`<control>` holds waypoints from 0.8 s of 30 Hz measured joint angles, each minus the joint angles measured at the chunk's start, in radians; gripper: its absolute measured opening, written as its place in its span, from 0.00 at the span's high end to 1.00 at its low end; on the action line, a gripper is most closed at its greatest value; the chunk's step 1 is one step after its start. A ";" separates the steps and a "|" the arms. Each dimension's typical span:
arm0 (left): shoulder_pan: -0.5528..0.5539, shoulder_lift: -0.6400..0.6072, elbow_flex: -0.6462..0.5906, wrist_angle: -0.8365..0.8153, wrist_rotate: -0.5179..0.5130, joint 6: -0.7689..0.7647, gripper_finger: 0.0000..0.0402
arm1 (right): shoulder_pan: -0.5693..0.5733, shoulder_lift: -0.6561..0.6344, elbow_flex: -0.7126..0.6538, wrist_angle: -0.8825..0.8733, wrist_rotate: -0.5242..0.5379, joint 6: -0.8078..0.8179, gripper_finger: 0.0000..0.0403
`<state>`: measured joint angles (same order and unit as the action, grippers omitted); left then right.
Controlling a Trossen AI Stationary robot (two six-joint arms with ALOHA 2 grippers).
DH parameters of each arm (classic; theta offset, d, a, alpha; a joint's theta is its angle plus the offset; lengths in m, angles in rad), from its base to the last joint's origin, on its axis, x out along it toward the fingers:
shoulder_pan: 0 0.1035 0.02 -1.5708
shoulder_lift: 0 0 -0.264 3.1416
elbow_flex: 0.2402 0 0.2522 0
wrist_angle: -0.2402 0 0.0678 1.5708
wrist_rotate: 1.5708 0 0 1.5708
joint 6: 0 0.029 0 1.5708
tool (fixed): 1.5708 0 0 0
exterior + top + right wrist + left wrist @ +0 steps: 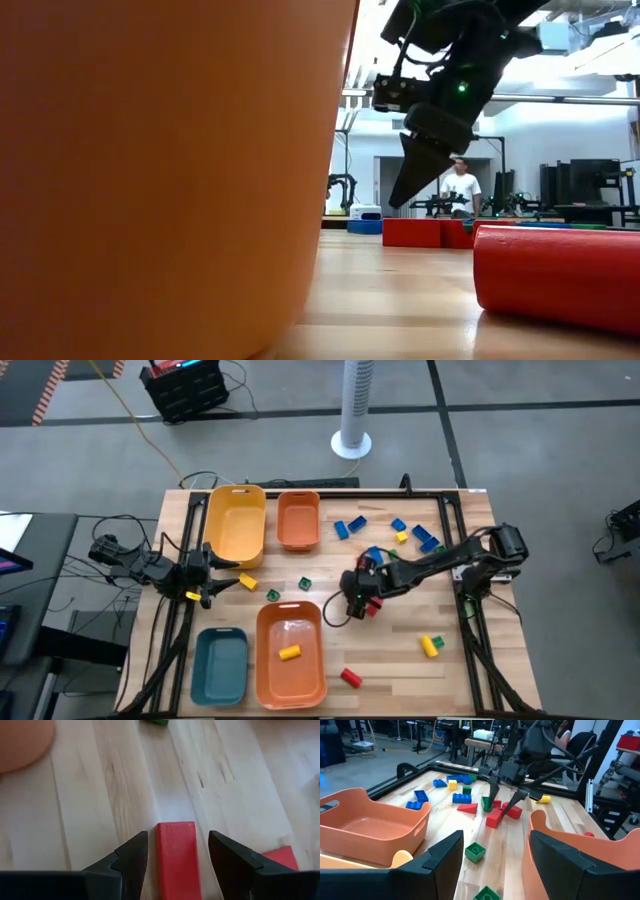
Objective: Sort blocks
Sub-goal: Put the red block into the top orange bin
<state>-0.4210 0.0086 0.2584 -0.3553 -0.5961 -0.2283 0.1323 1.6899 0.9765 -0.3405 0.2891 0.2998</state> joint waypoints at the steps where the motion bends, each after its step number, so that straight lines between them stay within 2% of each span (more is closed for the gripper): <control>1: 0.000 0.000 0.000 0.000 0.000 0.000 0.44 | -0.008 0.000 0.000 0.001 -0.012 -0.007 0.45; 4: 0.000 0.000 0.000 -0.002 0.000 0.002 0.44 | -0.023 0.020 0.001 0.035 -0.049 -0.024 0.45; 11: 0.000 0.000 0.000 -0.009 0.000 0.000 0.44 | -0.027 0.119 0.000 0.046 -0.057 -0.035 0.45; 17: 0.000 0.000 0.000 -0.015 0.000 -0.001 0.44 | -0.026 0.124 0.001 0.057 -0.060 -0.028 0.46; 20: 0.000 0.000 0.000 -0.015 0.000 -0.004 0.44 | -0.031 0.113 0.000 0.061 -0.060 -0.032 0.51; 24: 0.000 0.000 0.000 -0.015 0.000 -0.004 0.44 | -0.046 0.111 0.000 0.065 -0.060 -0.044 0.67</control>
<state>-0.4210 0.0082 0.2584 -0.3702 -0.5962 -0.2328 0.0868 1.8011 0.9768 -0.2752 0.2295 0.2562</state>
